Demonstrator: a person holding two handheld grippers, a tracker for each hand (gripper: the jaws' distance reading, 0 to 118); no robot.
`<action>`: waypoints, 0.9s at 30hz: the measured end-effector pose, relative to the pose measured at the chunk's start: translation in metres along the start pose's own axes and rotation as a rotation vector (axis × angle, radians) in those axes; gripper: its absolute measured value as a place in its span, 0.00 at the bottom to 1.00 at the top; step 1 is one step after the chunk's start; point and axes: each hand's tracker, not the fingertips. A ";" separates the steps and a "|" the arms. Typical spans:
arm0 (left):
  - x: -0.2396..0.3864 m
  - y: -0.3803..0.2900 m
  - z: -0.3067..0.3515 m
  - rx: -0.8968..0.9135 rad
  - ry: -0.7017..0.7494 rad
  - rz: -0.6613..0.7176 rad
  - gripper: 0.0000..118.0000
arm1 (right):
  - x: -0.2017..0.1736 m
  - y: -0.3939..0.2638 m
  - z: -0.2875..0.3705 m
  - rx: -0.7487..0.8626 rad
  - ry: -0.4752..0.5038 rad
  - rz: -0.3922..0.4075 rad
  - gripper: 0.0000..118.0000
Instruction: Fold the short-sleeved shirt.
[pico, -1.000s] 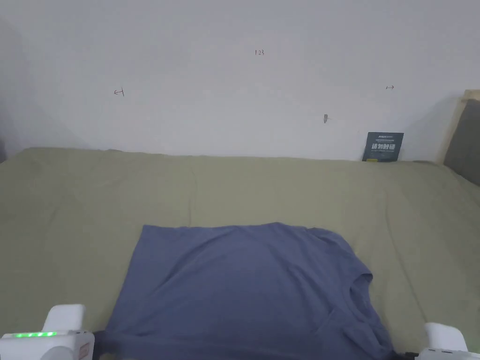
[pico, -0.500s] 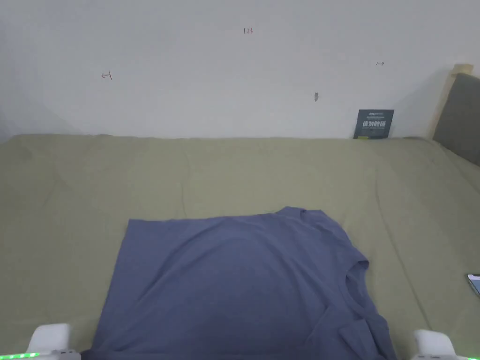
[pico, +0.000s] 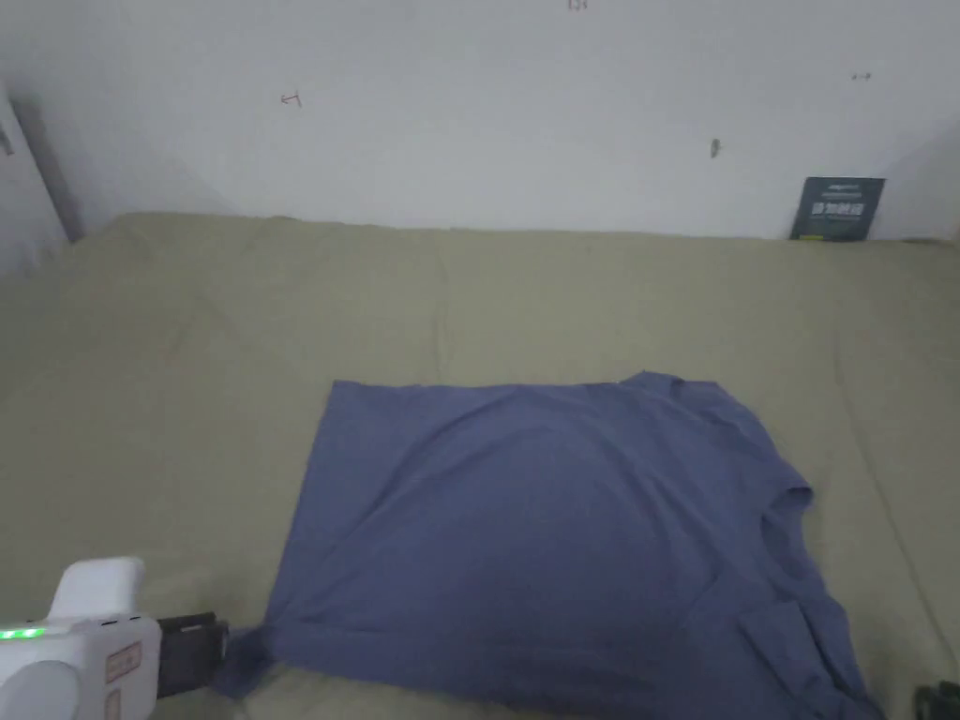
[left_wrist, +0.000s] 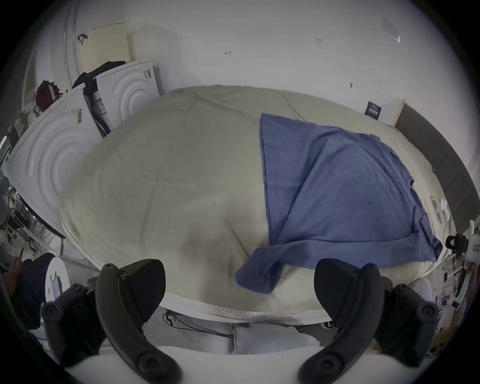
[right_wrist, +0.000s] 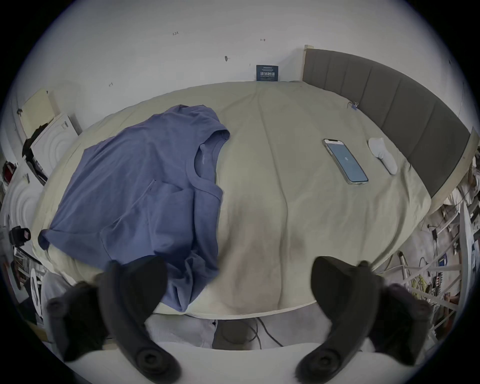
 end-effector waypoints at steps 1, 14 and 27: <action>-0.003 -0.003 -0.001 0.005 -0.007 0.013 0.00 | -0.001 -0.002 -0.002 0.006 -0.020 0.002 0.00; 0.000 0.026 -0.030 -0.060 -0.065 0.017 0.99 | -0.021 0.004 0.003 -0.014 0.053 0.043 0.00; 0.041 0.001 -0.058 -0.088 -0.058 -0.090 0.01 | -0.013 0.004 -0.016 -0.040 0.092 0.075 0.06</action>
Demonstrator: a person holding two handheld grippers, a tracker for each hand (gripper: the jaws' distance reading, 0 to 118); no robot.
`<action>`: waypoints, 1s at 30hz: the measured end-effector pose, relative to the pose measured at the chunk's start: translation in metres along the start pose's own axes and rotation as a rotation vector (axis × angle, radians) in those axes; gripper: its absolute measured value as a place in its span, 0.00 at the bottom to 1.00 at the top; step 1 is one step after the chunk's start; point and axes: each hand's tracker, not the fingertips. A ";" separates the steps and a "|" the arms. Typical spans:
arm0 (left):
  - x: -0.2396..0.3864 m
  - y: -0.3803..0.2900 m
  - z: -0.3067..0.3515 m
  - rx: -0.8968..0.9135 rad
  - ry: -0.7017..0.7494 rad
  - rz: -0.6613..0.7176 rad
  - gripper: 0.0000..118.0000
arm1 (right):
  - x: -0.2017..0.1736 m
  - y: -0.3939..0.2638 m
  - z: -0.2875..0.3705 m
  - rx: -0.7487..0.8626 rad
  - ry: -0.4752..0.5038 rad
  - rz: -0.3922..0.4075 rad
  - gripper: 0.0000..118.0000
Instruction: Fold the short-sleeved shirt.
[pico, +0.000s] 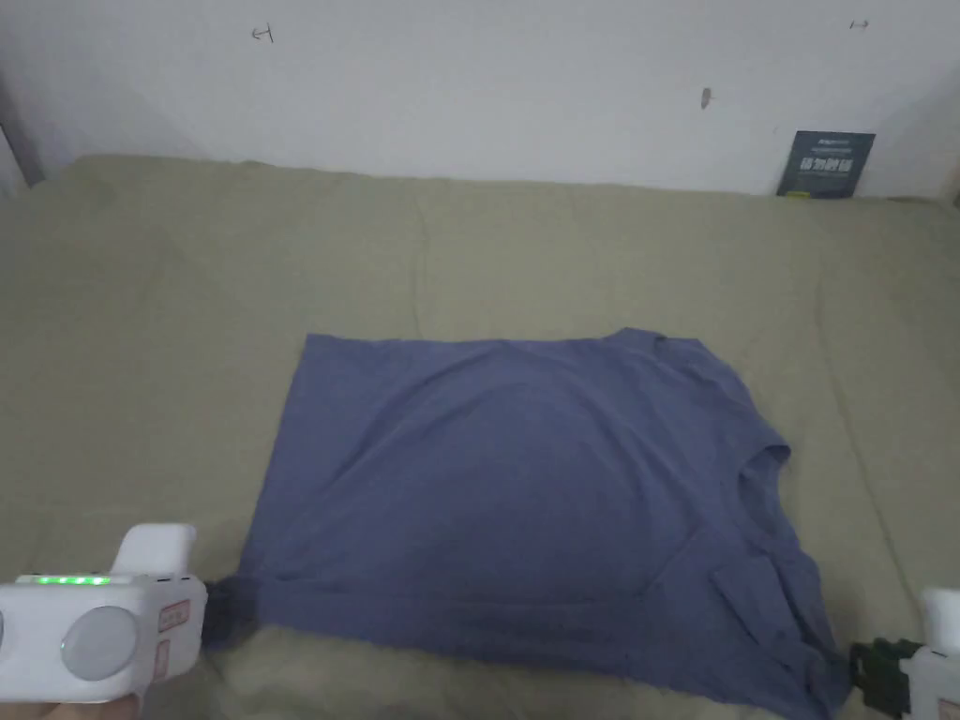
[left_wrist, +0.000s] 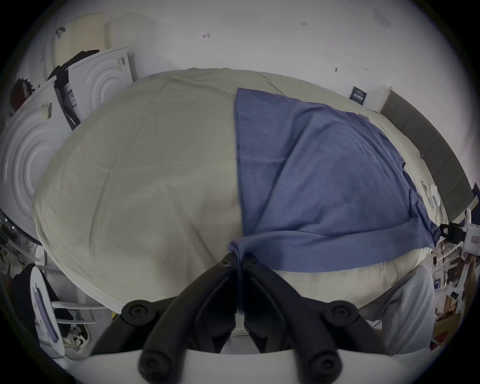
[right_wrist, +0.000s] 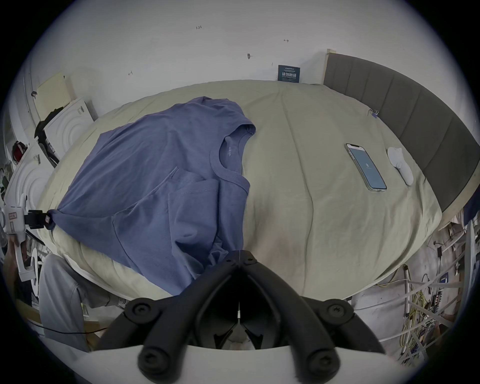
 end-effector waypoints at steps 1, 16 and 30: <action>-0.009 0.002 -0.001 0.000 -0.006 0.009 0.01 | 0.000 0.001 -0.001 -0.001 0.007 0.005 0.42; -0.016 0.004 -0.011 -0.009 0.028 -0.007 0.01 | -0.012 -0.010 -0.021 -0.093 0.119 -0.066 0.05; -0.008 0.049 -0.005 0.049 0.027 -0.028 0.01 | -0.008 0.053 -0.005 -0.004 0.116 -0.052 0.05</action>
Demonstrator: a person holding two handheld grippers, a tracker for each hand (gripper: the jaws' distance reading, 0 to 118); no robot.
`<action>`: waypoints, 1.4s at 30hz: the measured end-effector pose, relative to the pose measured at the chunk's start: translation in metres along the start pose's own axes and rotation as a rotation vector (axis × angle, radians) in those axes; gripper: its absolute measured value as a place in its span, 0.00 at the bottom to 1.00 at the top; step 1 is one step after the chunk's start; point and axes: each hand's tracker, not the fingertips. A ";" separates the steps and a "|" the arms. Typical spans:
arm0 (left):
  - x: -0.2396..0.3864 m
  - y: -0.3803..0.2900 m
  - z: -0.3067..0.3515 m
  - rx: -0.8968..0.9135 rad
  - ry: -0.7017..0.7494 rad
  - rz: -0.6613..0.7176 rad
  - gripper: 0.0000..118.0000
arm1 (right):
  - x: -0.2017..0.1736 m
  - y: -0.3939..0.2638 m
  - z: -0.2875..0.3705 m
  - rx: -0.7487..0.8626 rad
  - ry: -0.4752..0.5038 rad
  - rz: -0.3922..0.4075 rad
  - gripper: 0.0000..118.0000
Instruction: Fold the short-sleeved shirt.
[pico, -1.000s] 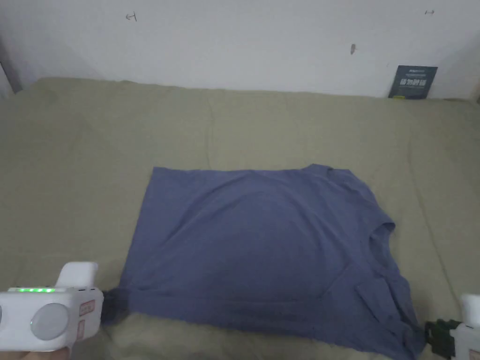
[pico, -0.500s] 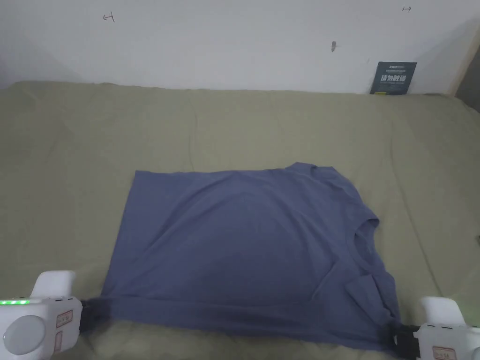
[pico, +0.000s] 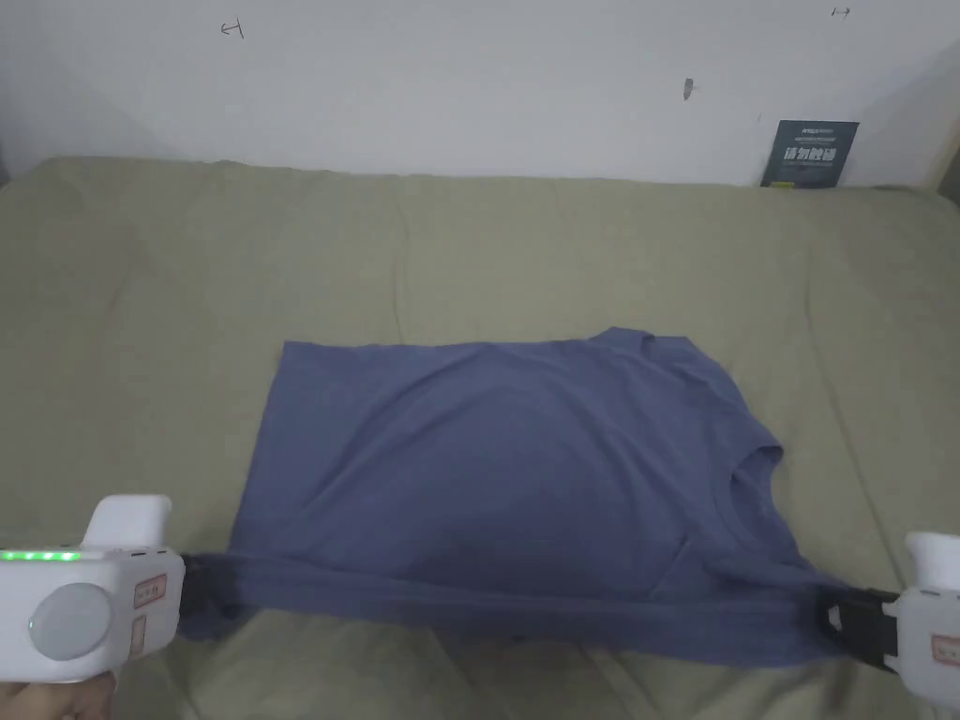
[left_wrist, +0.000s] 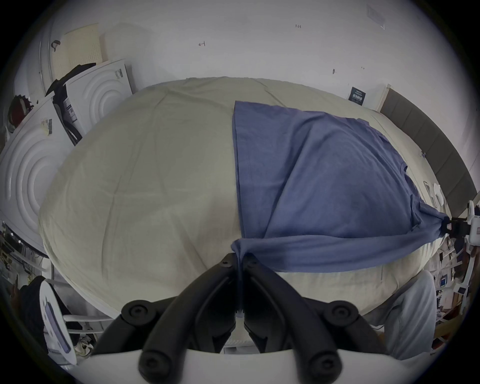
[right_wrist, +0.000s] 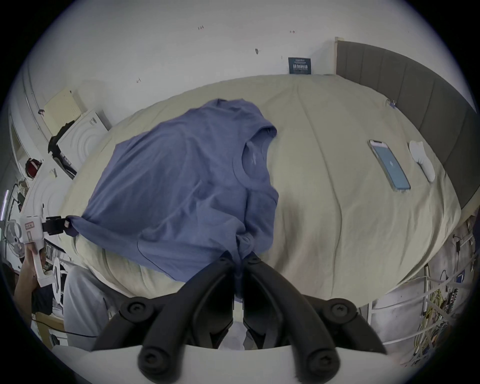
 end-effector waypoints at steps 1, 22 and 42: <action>0.001 0.006 -0.001 0.006 -0.001 -0.003 0.01 | -0.002 0.007 -0.002 0.009 -0.005 0.004 0.05; 0.012 0.118 -0.132 -0.068 0.022 -0.006 0.91 | -0.009 0.147 -0.149 -0.155 -0.157 -0.053 0.96; -0.008 0.055 -0.043 -0.073 -0.100 0.126 0.26 | 0.000 0.038 -0.055 -0.047 -0.075 -0.057 0.00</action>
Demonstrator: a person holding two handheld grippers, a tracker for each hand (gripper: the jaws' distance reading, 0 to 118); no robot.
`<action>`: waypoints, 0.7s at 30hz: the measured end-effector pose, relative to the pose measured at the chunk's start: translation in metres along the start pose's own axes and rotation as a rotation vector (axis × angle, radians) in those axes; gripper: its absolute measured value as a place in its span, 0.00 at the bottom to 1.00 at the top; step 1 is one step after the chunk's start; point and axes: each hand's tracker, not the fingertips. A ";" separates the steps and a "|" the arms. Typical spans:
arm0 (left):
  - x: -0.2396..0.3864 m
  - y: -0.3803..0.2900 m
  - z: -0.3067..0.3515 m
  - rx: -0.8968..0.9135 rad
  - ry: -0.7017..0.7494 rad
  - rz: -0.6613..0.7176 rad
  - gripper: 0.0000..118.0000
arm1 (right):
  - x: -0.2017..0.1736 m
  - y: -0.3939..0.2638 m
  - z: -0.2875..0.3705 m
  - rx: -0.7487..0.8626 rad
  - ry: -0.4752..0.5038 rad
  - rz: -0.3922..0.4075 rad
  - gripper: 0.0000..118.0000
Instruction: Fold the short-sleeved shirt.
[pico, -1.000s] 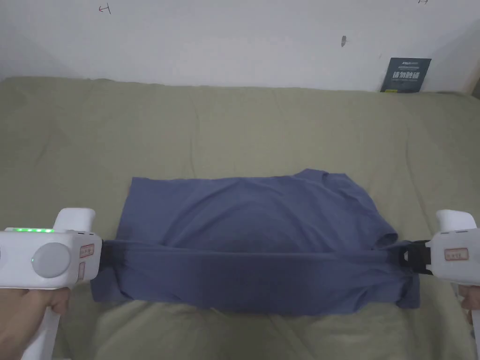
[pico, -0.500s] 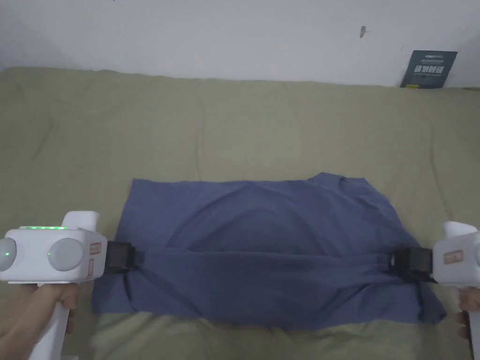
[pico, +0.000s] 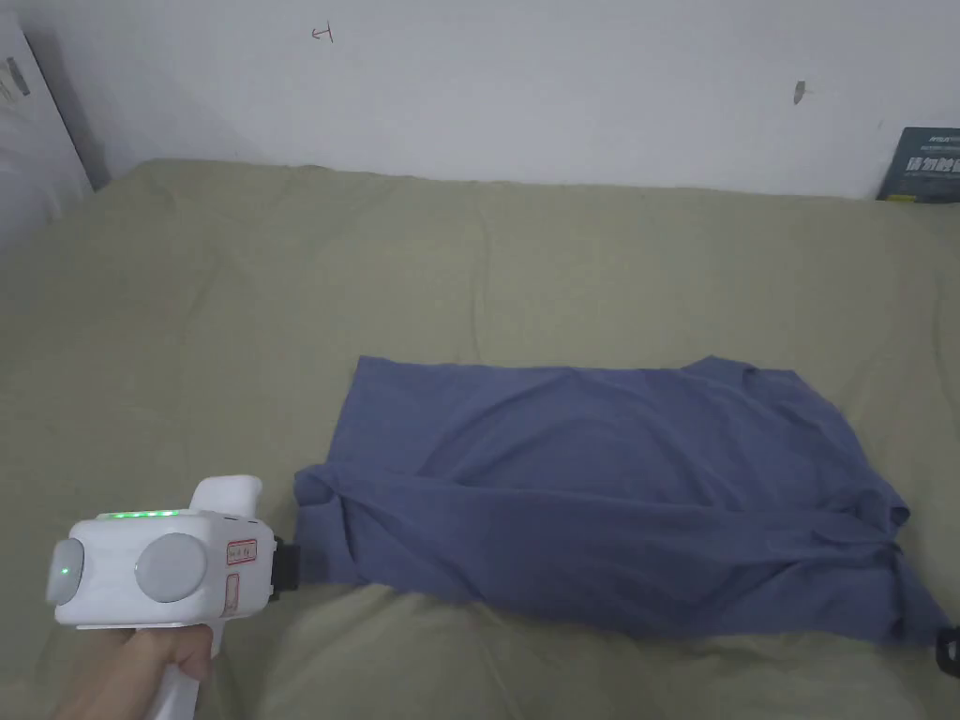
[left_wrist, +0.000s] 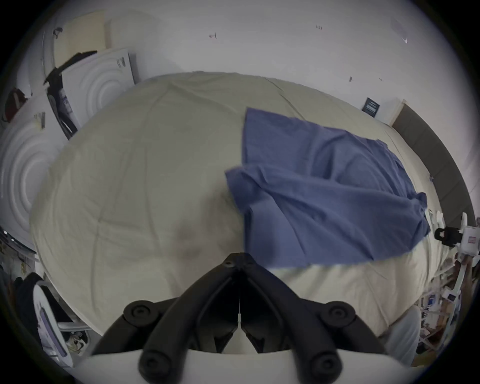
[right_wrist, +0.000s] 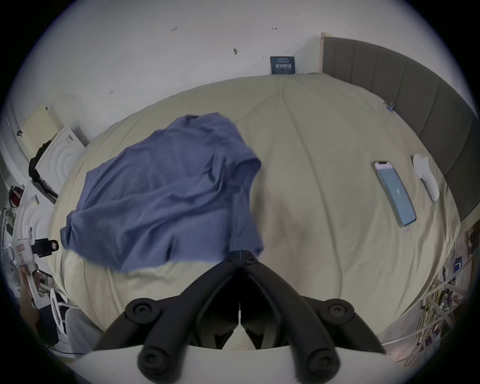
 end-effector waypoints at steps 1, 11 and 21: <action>-0.002 -0.014 -0.015 -0.003 -0.001 0.027 0.88 | 0.000 -0.002 -0.001 -0.004 -0.003 0.001 0.00; 0.023 0.010 -0.064 -0.101 0.055 -0.027 0.45 | 0.002 0.007 -0.022 -0.039 -0.004 0.024 0.00; 0.029 0.012 -0.051 -0.031 0.070 -0.078 0.08 | 0.000 0.027 -0.051 -0.049 0.033 0.027 1.00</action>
